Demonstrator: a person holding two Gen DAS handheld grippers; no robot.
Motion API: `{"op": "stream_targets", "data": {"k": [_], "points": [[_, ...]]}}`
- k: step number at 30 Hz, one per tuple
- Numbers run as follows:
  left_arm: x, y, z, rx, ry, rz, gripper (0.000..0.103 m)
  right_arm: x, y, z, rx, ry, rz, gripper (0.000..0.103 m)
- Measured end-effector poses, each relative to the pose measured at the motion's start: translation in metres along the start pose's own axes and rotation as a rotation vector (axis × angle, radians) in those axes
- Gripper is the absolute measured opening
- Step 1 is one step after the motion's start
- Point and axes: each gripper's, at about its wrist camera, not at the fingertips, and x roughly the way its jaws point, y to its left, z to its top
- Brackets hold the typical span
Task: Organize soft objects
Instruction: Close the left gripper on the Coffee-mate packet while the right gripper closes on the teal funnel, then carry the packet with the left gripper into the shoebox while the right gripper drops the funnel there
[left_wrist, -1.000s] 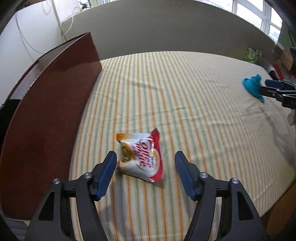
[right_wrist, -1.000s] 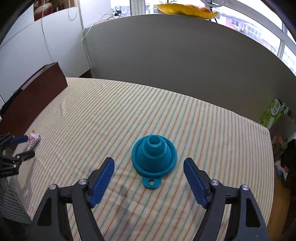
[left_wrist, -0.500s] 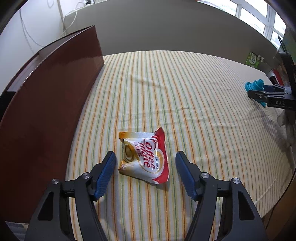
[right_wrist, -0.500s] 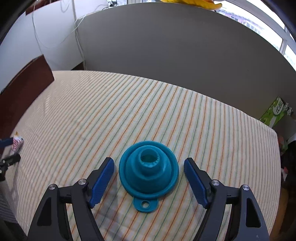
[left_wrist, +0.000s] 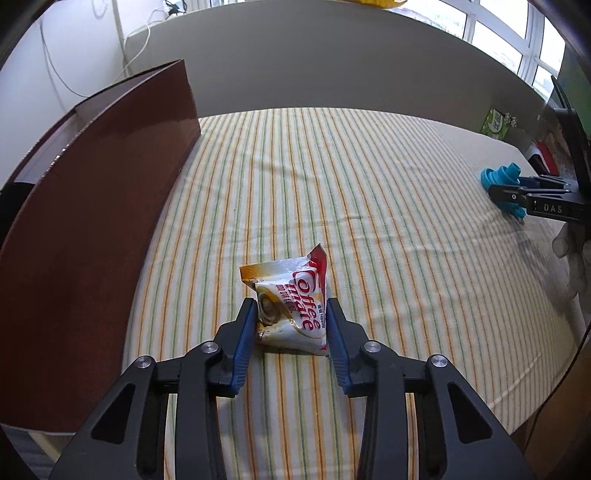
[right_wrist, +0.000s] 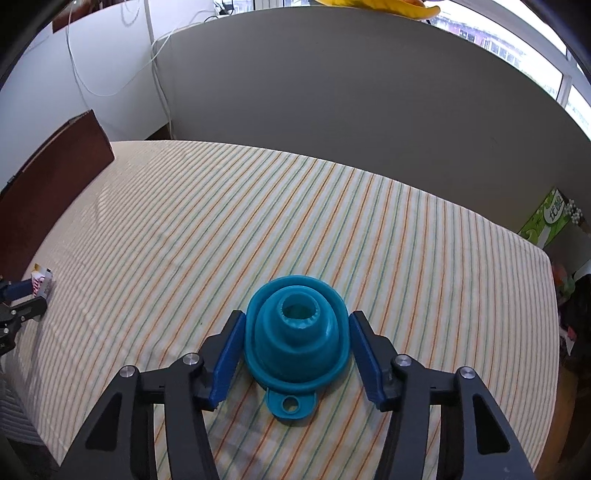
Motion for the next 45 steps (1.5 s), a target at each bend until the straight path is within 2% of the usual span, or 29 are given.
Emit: {"op": "stream_targets", "data": {"k": [10, 15, 21, 25, 34, 45], "points": [[-0.029, -0.001, 0.001, 0.000, -0.055, -0.051, 0.035, -0.038, 0.017, -0.005, -0.026, -0.047, 0.041, 0.052], [-0.056, 0.002, 0.002, 0.011, -0.092, -0.080, 0.035, -0.067, 0.045, 0.002, -0.079, -0.085, 0.082, 0.052], [-0.099, 0.030, 0.003, 0.004, -0.157, -0.086, 0.035, -0.102, 0.094, 0.024, -0.151, -0.149, 0.161, 0.052], [-0.119, 0.059, 0.001, -0.021, -0.183, -0.062, 0.035, -0.111, 0.136, 0.041, -0.216, -0.174, 0.214, 0.052], [-0.144, 0.129, -0.006, -0.094, -0.213, 0.057, 0.035, -0.106, 0.221, 0.074, -0.353, -0.188, 0.280, 0.052], [-0.135, 0.200, -0.009, -0.210, -0.201, 0.163, 0.035, -0.083, 0.283, 0.127, -0.393, -0.183, 0.304, 0.052]]}}
